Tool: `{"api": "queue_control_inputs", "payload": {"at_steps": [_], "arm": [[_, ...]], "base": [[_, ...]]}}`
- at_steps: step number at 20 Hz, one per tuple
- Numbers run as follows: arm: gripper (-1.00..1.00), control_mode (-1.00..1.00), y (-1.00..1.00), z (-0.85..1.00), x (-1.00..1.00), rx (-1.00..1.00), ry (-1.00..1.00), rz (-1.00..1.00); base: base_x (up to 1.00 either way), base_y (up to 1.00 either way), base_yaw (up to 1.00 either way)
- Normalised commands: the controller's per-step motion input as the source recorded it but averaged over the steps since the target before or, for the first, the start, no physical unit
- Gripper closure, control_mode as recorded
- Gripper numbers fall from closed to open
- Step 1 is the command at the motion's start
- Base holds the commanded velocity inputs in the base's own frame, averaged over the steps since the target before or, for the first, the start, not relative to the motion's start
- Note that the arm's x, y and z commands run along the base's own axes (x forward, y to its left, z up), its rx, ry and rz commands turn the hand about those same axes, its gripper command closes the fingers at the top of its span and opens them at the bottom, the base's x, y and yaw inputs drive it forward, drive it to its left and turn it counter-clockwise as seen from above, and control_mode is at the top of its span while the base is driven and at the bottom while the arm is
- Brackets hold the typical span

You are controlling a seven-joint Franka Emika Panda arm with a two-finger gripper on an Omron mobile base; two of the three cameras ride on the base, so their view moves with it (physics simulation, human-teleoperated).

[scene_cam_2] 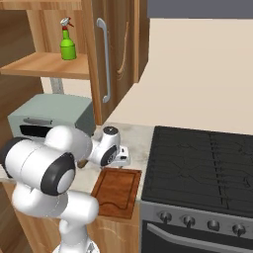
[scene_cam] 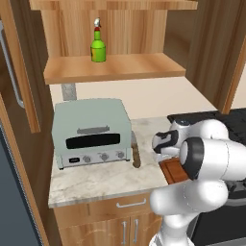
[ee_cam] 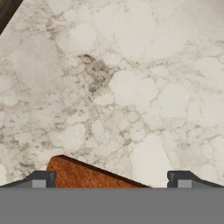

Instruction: Move the cutting board and knife to the sink. Then move spray from the cabinet to the counter.

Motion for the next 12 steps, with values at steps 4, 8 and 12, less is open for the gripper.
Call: {"api": "queue_control_inputs", "payload": {"at_steps": [4, 8, 12], "arm": [[-1.0, -1.0, 0.01, 0.02, -0.15, 0.0, 0.0, 0.04], [-1.0, -1.0, 0.05, 0.29, -0.06, 0.01, -0.03, 0.09], [-1.0, -1.0, 0.11, 0.29, -0.01, 0.0, -0.02, 0.1]], "base": [[0.0, 0.0, 0.0], [0.0, 0.0, 0.0], [0.0, 0.0, 0.0]]}}
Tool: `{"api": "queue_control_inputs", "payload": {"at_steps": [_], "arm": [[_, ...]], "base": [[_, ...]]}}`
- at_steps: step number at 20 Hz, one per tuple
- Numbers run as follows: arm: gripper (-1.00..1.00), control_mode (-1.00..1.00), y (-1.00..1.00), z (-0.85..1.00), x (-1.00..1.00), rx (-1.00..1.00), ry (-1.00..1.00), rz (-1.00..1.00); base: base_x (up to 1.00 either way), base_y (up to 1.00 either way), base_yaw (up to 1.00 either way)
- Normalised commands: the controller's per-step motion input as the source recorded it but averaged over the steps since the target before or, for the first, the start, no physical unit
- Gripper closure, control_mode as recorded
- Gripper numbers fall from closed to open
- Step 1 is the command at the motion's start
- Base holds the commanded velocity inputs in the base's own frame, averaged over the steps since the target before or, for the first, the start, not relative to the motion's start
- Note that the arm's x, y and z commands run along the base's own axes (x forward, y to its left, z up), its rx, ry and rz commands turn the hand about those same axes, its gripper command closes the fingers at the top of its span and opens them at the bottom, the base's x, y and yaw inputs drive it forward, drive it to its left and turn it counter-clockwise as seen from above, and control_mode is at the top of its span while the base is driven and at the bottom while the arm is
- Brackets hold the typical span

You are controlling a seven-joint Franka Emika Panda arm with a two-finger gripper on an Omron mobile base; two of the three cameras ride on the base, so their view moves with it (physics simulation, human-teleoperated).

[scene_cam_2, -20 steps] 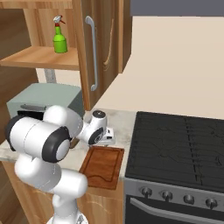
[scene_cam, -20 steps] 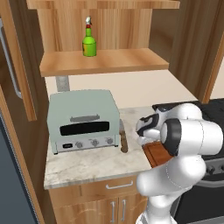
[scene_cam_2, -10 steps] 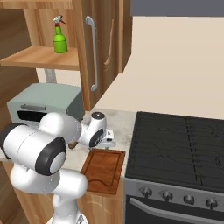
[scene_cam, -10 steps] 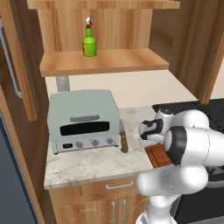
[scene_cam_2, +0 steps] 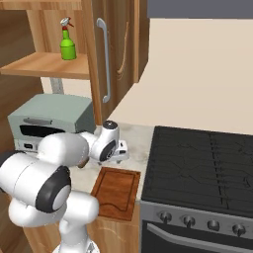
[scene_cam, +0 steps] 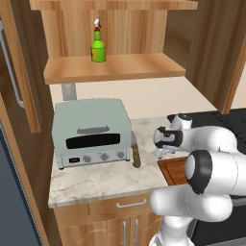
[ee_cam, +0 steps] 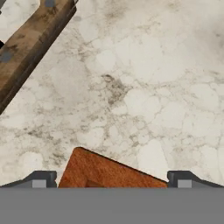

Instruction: Move the cutting board and knife to the sink. Then move spray from the cabinet to the counter.

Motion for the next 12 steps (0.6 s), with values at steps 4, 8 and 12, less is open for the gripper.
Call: {"api": "queue_control_inputs", "payload": {"at_steps": [4, 8, 12], "arm": [[-1.0, -1.0, 0.15, 0.04, 0.04, -0.02, 0.0, 0.07], [-1.0, -1.0, 0.14, 0.07, 0.08, -0.04, -0.05, 0.05], [-1.0, -1.0, 0.01, 0.16, -0.37, 0.0, -0.01, 0.08]], "base": [[0.0, 0.0, 0.0], [0.0, 0.0, 0.0], [0.0, 0.0, 0.0]]}}
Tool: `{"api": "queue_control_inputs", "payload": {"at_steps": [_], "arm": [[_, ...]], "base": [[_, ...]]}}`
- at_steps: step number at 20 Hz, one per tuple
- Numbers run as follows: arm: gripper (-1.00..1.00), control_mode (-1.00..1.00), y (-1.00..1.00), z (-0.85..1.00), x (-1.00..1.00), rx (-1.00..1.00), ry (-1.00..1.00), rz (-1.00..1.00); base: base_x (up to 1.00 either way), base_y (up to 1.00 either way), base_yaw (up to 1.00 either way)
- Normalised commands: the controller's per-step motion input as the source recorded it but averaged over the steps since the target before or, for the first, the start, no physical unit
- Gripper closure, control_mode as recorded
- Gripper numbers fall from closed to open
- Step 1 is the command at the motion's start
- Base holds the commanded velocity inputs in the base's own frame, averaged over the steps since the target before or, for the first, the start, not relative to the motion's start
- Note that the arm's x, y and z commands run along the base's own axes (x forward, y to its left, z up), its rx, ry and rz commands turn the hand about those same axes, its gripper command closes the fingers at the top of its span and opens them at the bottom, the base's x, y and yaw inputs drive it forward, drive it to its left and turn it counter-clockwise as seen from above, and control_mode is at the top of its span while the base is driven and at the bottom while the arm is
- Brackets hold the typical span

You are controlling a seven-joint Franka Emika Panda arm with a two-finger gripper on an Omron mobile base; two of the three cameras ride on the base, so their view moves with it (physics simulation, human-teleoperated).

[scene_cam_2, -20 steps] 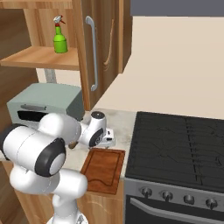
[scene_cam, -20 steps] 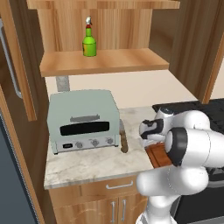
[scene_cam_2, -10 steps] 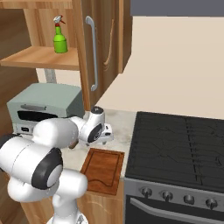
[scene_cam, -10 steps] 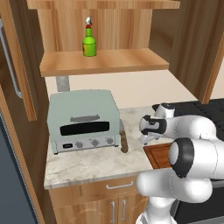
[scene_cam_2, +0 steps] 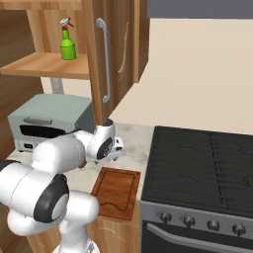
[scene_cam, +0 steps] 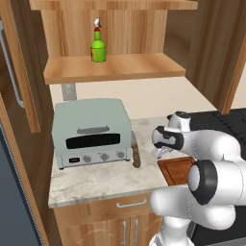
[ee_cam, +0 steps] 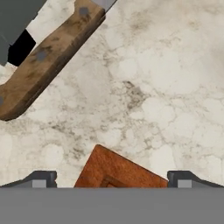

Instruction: Move the cutting board and knife to the sink. Then move spray from the cabinet to the counter.

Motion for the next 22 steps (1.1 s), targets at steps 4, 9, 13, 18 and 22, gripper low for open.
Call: {"api": "queue_control_inputs", "payload": {"at_steps": [4, 9, 13, 18, 22], "arm": [[-1.0, -1.0, 0.0, 0.16, -0.48, 0.0, 0.0, 0.03], [-1.0, -1.0, 0.0, 0.21, -0.49, -0.01, 0.0, 0.0], [-1.0, -1.0, 0.0, 0.2, -0.54, -0.03, 0.0, 0.0], [-1.0, -1.0, 0.0, 0.22, -0.53, -0.03, 0.0, -0.06], [-1.0, -1.0, 0.0, 0.16, -0.59, 0.0, 0.0, -0.14]], "base": [[0.0, 0.0, 0.0], [0.0, 0.0, 0.0], [0.0, 0.0, 0.0], [0.0, 0.0, 0.0], [0.0, 0.0, 0.0]]}}
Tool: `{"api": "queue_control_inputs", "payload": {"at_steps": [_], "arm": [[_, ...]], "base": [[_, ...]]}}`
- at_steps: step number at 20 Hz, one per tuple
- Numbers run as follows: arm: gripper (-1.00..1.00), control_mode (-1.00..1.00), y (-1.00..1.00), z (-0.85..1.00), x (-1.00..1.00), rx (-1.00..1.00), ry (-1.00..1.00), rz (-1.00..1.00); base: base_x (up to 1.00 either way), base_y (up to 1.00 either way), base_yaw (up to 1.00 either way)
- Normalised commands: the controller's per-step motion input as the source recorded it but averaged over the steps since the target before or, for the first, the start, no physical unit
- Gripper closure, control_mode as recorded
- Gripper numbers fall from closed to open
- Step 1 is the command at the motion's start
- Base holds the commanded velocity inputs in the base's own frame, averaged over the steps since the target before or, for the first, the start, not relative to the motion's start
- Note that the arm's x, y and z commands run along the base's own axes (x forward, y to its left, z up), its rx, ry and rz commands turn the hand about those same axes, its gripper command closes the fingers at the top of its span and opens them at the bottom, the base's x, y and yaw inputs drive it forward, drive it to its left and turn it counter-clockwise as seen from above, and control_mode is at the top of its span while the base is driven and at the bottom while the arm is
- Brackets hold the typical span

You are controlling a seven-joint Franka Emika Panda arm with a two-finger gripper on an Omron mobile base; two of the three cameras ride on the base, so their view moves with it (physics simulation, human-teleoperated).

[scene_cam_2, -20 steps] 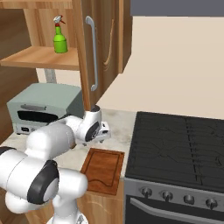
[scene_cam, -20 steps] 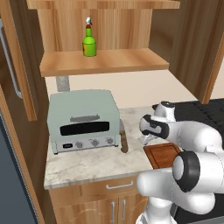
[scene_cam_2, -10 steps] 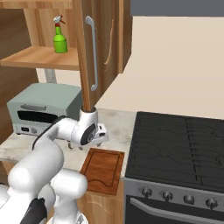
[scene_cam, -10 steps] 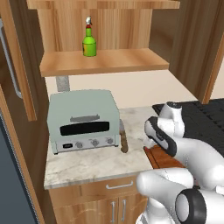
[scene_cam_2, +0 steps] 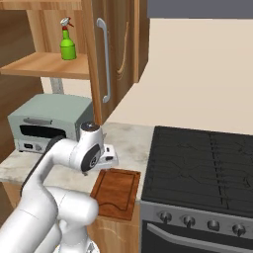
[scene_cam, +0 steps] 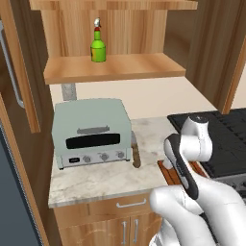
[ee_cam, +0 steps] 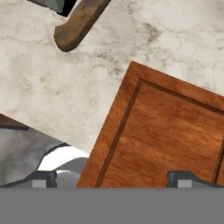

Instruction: Move the cutting board and knife to the sink. Then move spray from the cabinet to the counter.

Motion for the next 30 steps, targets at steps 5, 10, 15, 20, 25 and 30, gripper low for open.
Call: {"api": "queue_control_inputs", "payload": {"at_steps": [5, 10, 15, 20, 25, 30], "arm": [[-1.0, -1.0, 0.0, 0.11, -0.62, 0.0, 0.0, -0.21], [-1.0, -1.0, -0.09, 0.1, -0.56, 0.02, 0.0, -0.29], [-1.0, -1.0, -0.22, 0.09, -0.56, 0.05, 0.0, -0.3], [-1.0, -1.0, -0.24, 0.03, -0.56, 0.02, -0.02, -0.33], [-1.0, -1.0, -0.3, 0.0, -0.42, 0.04, -0.13, -0.33], [-1.0, -1.0, -0.22, -0.03, -0.43, 0.07, -0.22, -0.33]], "base": [[0.0, 0.0, 0.0], [0.0, 0.0, 0.0], [0.0, 0.0, 0.0], [0.0, 0.0, 0.0], [0.0, 0.0, 0.0], [0.0, 0.0, 0.0]]}}
